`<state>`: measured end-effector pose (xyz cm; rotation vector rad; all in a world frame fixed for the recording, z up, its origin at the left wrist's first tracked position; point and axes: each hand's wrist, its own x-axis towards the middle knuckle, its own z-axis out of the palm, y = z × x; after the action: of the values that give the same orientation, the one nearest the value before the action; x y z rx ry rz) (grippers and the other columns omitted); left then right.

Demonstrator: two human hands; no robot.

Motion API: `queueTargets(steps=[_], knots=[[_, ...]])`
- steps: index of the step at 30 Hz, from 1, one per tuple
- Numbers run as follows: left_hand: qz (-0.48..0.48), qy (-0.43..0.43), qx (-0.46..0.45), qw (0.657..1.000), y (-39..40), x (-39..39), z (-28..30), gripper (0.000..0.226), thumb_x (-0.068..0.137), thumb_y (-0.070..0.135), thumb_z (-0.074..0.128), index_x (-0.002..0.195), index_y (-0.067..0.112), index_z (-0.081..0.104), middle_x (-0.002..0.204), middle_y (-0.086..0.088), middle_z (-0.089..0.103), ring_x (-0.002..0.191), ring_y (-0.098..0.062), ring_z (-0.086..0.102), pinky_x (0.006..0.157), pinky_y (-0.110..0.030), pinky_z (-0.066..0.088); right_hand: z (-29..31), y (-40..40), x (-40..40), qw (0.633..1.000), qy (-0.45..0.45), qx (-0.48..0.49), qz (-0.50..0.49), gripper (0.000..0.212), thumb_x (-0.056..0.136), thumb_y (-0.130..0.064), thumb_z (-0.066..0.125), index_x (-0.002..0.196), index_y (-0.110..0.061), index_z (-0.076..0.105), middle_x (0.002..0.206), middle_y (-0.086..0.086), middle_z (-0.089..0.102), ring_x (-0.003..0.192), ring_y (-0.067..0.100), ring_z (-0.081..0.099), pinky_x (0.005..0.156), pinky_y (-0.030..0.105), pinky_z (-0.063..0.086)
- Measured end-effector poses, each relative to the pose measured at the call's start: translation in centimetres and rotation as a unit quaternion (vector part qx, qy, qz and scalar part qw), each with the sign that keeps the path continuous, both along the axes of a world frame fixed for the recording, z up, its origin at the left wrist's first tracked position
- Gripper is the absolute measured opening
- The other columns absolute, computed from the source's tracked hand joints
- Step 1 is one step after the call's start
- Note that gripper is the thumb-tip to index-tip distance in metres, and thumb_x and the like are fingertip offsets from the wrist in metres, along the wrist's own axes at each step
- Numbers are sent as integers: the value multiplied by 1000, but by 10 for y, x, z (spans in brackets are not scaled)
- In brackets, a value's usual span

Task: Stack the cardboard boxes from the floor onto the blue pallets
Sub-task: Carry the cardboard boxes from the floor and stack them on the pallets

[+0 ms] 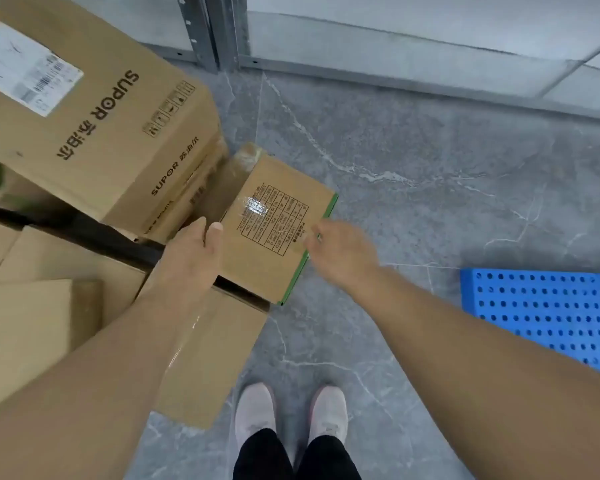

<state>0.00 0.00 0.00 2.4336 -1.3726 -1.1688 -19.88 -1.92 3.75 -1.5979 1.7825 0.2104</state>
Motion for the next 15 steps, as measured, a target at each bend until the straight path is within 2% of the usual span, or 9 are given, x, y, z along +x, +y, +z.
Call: queueTargets(steps=[3,4,6,8,10,12,14,15], knots=[[14,-8,2,1000,-6,-4,-19,52,95,46,22,133,20,45,134,-10,49,121,-29,44,101,-45,32,-25,-7,6,1000,-9,-5,16,20,98,-28,36,92,-15,51,105,9,57,95,27,55,73,32,41],[27,-4,9,1000,-7,-6,-24,46,95,45,23,123,20,50,123,-11,54,110,-28,48,94,-43,36,-32,-9,7,1000,-9,-4,18,18,98,-27,36,88,-17,47,102,9,57,92,26,54,72,32,42],[62,9,10,998,-9,-11,-33,33,96,43,24,101,21,48,91,-5,54,85,-19,45,78,-36,35,-45,-12,8,1000,-22,-8,16,17,98,-24,35,85,-18,45,99,8,56,91,26,55,72,33,43],[83,15,15,996,-11,-15,-39,32,97,43,24,103,20,46,73,4,41,74,-13,38,76,-33,31,-54,-13,6,999,-33,-18,16,17,97,-22,35,86,-17,47,98,8,57,92,26,56,72,34,45],[100,7,18,995,-11,-18,-44,40,98,44,24,114,16,48,76,3,39,76,-12,38,77,-32,29,-62,-13,3,999,-39,-21,19,21,98,-21,35,91,-13,53,101,8,58,93,26,56,75,36,47],[99,-18,0,995,-8,-23,-45,48,98,46,25,122,13,50,92,0,46,86,-15,38,79,-31,27,-70,-12,-2,999,-43,-19,14,23,98,-21,35,87,-13,54,99,6,56,92,24,55,74,35,46],[104,-10,-19,994,-7,-27,-47,48,98,46,27,120,15,55,106,-5,56,91,-15,42,81,-31,29,-76,-10,-9,999,-44,-14,9,24,98,-21,36,79,-16,49,93,5,51,88,23,51,70,32,40],[101,-2,-22,995,-8,-30,-48,47,97,46,28,118,15,56,110,-7,58,92,-16,44,81,-31,31,-79,-9,-13,999,-43,-13,6,22,98,-23,36,84,-14,51,94,5,51,89,23,51,70,31,37]])
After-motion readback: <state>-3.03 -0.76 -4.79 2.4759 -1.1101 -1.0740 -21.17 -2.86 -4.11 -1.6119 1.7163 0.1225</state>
